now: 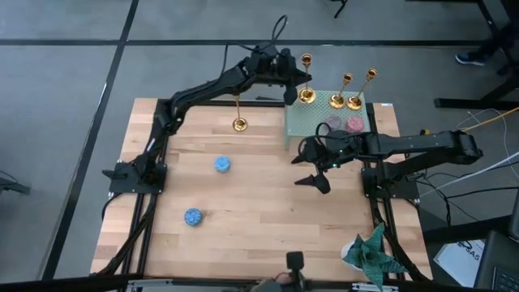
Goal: Pick & Place candle stick holders
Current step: Put the gold candle holder on the shelf
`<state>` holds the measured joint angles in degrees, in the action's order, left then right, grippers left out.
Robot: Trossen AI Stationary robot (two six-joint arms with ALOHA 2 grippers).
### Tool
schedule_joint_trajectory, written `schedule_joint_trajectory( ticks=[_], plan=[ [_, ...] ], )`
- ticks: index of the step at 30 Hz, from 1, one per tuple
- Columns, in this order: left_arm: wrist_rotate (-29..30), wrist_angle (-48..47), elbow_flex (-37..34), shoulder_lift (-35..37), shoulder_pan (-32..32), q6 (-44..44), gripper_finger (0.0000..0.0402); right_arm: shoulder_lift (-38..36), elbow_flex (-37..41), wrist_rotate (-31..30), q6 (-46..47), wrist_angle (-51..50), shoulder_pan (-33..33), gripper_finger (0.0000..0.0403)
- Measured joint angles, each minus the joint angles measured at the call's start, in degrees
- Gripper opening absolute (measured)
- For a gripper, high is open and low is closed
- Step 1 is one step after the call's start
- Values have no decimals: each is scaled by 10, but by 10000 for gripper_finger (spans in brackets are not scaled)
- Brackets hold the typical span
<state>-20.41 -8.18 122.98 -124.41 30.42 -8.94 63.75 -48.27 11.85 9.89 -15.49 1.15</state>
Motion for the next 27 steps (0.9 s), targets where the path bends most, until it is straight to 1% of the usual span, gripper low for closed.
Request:
schedule_joint_trajectory(
  ticks=[2, 5, 7, 10, 14, 20, 23, 27],
  plan=[
    [-21, 25, 7, -20, 6, 26, 18, 0, 0, -7, 0, -5, 0, 380],
    [-24, 58, 11, -38, 10, 52, 18, 0, 0, -9, 2, -11, 0, 380],
    [-23, 75, 13, -46, 9, 48, 18, -2, 0, -9, 2, -22, 0, 380],
    [-16, 71, 13, -55, -4, 42, 18, -10, 0, -6, 0, -46, 0, 380],
    [15, 67, 12, -62, -28, 23, 18, -23, 0, 17, -26, -90, 0, 380],
    [95, 50, 12, -60, -40, -26, 16, -32, 0, 33, -63, -116, 0, 380],
    [102, 46, 12, -60, -29, -15, 16, -32, 0, 34, -77, -116, 0, 380],
    [108, 1, 12, -60, -4, 7, 15, -32, 0, 34, -89, -116, 0, 380]
  ],
)
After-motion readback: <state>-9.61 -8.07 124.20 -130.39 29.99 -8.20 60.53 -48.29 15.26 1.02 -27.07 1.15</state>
